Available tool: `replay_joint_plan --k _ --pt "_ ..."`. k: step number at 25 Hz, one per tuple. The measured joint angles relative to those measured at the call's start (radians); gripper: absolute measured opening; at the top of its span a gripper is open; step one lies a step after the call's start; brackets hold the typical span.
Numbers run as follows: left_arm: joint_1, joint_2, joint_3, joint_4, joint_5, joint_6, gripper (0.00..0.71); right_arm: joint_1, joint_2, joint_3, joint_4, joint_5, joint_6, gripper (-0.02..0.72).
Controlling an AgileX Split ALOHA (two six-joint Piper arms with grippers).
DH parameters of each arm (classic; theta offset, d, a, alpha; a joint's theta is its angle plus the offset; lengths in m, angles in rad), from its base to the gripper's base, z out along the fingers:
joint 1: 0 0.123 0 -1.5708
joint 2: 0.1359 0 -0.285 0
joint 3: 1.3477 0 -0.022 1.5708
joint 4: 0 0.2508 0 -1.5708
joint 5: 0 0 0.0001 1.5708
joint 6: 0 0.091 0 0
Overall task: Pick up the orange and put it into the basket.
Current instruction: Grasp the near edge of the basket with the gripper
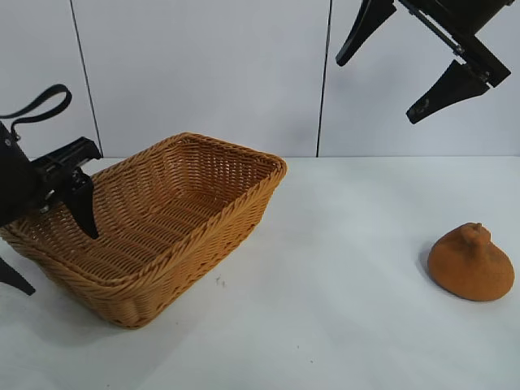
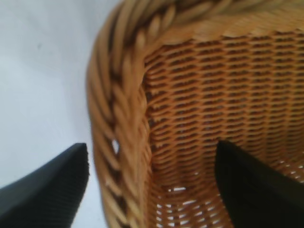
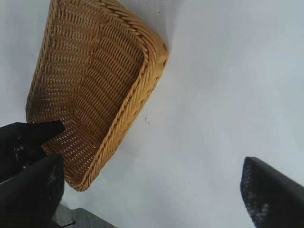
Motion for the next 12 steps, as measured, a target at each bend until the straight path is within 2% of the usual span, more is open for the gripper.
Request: replay_joint_plan --k 3,6,9,10,12 --pt "0.0 0.03 0.003 -0.001 -0.013 0.0 0.43 0.0 0.0 0.0 0.0 0.001 0.0 0.694" --pt "0.0 0.035 0.006 -0.001 -0.016 0.0 0.306 0.0 0.0 0.0 0.0 0.005 0.0 0.694" --pt "0.0 0.035 0.006 -0.001 -0.011 -0.009 0.123 0.0 0.0 0.0 0.0 0.005 0.0 0.694" --pt "0.0 0.035 0.006 -0.006 -0.011 -0.022 0.083 0.0 0.0 0.0 0.0 0.005 0.0 0.694" --pt "0.0 0.035 0.006 -0.005 -0.008 -0.026 0.084 0.0 0.0 0.0 0.0 0.006 0.0 0.694"
